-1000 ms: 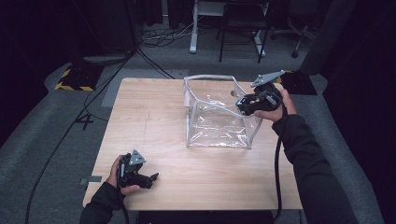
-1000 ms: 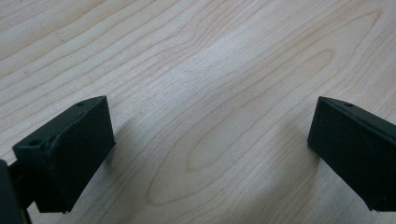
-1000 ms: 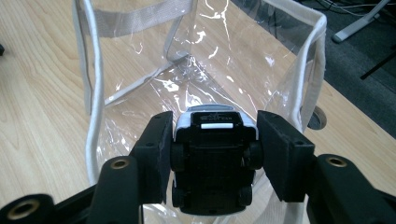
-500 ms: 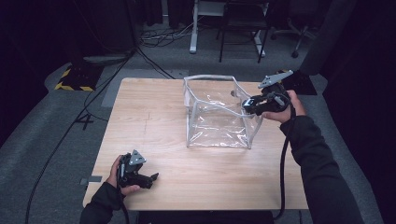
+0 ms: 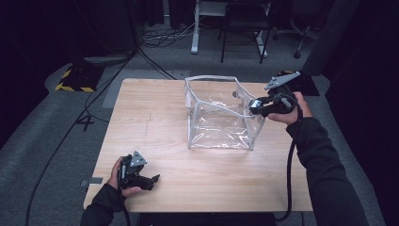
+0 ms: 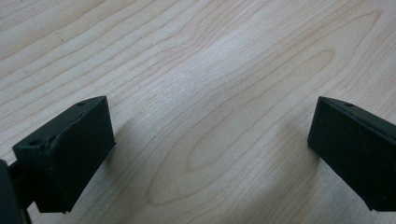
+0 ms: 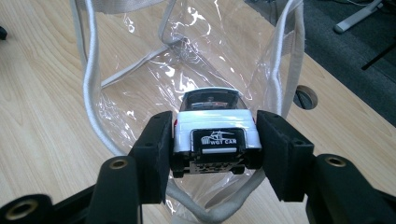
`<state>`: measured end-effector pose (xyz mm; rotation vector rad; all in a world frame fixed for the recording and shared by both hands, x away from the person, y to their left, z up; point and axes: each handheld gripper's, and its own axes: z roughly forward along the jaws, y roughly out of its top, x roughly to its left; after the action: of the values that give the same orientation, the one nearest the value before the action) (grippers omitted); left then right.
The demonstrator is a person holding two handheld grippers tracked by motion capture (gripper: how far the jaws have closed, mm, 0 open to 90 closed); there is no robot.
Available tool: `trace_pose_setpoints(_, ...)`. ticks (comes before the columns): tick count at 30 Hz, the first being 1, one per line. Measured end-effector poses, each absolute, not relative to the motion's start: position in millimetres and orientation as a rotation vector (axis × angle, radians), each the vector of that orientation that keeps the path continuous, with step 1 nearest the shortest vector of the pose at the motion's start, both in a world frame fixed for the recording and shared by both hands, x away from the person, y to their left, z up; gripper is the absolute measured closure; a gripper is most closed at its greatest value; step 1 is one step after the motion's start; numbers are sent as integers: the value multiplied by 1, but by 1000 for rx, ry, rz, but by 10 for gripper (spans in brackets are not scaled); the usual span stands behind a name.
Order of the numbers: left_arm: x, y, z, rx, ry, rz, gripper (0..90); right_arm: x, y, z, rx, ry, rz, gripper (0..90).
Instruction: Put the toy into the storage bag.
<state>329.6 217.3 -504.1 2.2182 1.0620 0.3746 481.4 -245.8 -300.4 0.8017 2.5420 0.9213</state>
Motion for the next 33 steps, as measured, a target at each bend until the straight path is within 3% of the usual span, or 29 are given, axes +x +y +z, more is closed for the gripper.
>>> trace_pose_setpoints(33,330,217,-504,2217,1064,370,7,481,-238,-313,767,2508,974,444)
